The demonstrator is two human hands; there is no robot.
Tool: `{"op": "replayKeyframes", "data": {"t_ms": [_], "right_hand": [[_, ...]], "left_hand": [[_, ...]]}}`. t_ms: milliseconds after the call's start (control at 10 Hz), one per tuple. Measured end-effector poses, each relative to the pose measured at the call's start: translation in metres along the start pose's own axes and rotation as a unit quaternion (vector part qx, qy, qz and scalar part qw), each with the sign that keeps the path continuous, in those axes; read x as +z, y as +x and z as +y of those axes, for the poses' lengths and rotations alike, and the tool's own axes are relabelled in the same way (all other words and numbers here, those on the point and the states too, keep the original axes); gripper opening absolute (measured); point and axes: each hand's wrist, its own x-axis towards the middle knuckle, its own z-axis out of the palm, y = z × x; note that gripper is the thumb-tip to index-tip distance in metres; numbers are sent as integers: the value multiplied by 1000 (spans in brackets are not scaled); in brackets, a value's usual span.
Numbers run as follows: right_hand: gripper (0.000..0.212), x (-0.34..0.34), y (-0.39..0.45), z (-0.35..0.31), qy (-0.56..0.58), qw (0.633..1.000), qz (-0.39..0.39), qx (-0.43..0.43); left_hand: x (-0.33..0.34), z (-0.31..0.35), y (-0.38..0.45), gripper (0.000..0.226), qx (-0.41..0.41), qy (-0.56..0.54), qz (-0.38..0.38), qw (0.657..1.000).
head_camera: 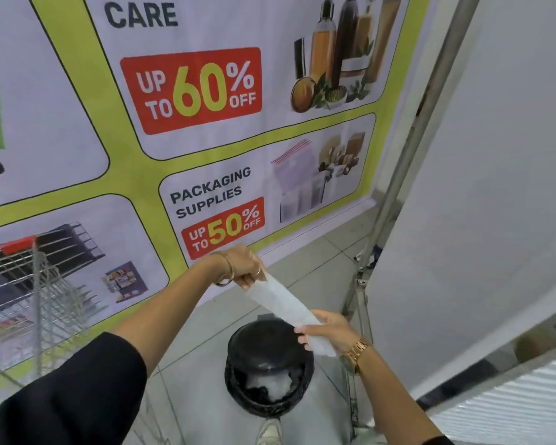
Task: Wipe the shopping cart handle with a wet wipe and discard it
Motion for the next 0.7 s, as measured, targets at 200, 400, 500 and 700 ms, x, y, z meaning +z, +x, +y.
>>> {"op": "replayKeyframes", "data": {"t_ms": [200,400,500,700], "right_hand": [[14,-12,26,12,-6,993,60,99],[20,-3,76,32,-63,968,105,221],[26,-1,109,42,-75,957,105,258],[62,2,142,40,-127,950,175,224]], "left_hand": [[25,-66,49,27,-104,-20,9,994],[60,-114,94,9,-205,-96,24,974],[71,-130,124,27,-234,-144,33,961],[83,-144,153,44,-288,-182,-5,940]]}}
